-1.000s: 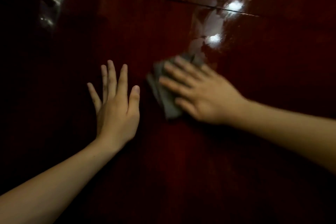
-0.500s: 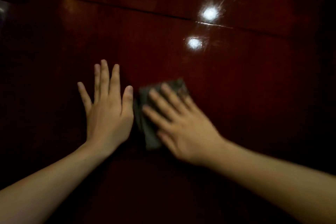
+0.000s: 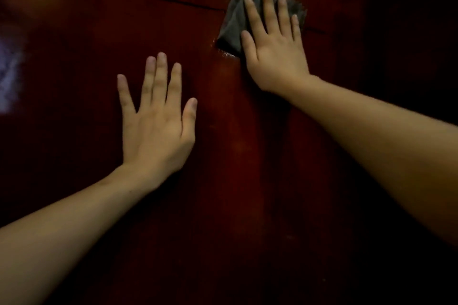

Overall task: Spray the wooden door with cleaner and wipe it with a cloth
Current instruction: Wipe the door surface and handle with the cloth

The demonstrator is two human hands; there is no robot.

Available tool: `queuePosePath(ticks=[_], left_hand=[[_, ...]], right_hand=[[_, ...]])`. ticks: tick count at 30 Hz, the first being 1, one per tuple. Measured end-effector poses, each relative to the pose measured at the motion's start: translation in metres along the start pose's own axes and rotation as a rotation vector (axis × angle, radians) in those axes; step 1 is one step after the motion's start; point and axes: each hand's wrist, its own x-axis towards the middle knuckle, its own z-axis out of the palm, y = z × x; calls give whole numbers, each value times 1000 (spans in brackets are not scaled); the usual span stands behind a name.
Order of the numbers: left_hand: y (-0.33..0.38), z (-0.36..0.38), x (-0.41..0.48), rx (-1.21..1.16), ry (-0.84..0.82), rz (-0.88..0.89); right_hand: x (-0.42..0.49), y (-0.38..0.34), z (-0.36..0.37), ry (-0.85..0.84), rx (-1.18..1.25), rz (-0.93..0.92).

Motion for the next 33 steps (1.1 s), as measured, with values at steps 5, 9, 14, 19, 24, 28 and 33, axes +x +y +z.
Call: queuePosePath(ticks=[5, 9, 14, 19, 24, 28, 33], left_hand=[[-1, 5, -27, 12, -10, 87], [6, 6, -51, -2, -69, 118], [20, 14, -60, 27, -71, 165], [53, 21, -24, 90, -24, 237], [79, 31, 8, 104, 15, 157], [89, 42, -4, 160, 54, 198], [86, 44, -9, 133, 61, 217]], right_hand=[[-145, -32, 28, 9, -21, -46], [-337, -48, 59, -194, -43, -215], [-354, -30, 62, -252, -17, -195], [-193, 22, 35, -50, 8, 3], [-73, 67, 9, -7, 61, 147], [-106, 64, 18, 51, 70, 179], [-296, 53, 48, -91, 117, 254]])
